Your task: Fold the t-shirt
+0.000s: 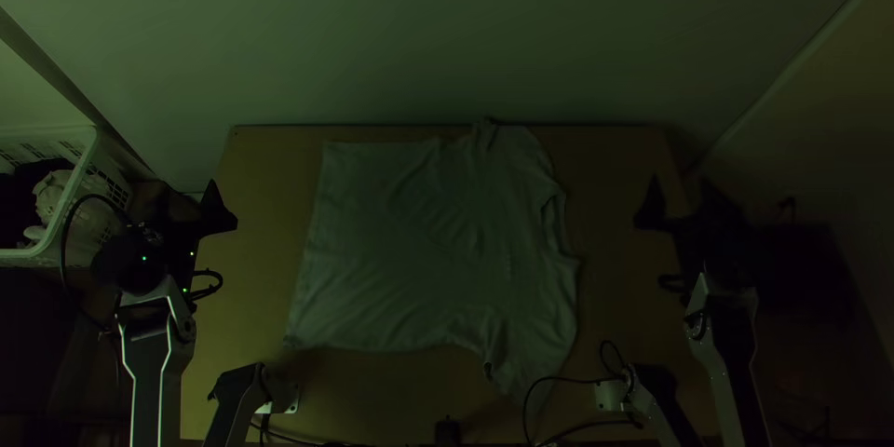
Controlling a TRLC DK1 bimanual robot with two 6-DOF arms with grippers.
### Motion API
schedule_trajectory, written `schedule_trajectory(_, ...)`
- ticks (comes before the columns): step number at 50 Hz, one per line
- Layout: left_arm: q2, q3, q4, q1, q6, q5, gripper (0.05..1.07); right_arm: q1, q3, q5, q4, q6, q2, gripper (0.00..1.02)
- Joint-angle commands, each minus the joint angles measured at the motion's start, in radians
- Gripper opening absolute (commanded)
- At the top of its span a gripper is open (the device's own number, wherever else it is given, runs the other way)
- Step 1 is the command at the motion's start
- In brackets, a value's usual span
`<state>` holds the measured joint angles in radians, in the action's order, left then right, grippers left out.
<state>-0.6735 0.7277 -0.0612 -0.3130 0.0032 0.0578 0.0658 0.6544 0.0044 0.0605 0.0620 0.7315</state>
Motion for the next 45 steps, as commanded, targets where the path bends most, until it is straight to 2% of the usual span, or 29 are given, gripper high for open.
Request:
schedule_trajectory(1,-0.09,0.11,0.014,0.012,-0.022,-0.01,1.03,-0.011,0.12,0.006,0.015,-0.024,0.121,0.98)
schedule_trajectory(16,-0.36,0.377,-0.066,0.118,-0.045,-0.01,1.03,-0.067,0.356,0.006,-0.001,-0.031,0.368,0.98)
schedule_trajectory(26,-0.535,0.526,-0.118,0.201,-0.045,-0.01,1.03,-0.096,0.475,0.006,-0.03,-0.067,0.516,0.98)
schedule_trajectory(45,-0.894,0.817,-0.304,0.259,-0.077,-0.012,1.03,-0.166,0.653,0.006,-0.085,-0.099,0.79,0.98)
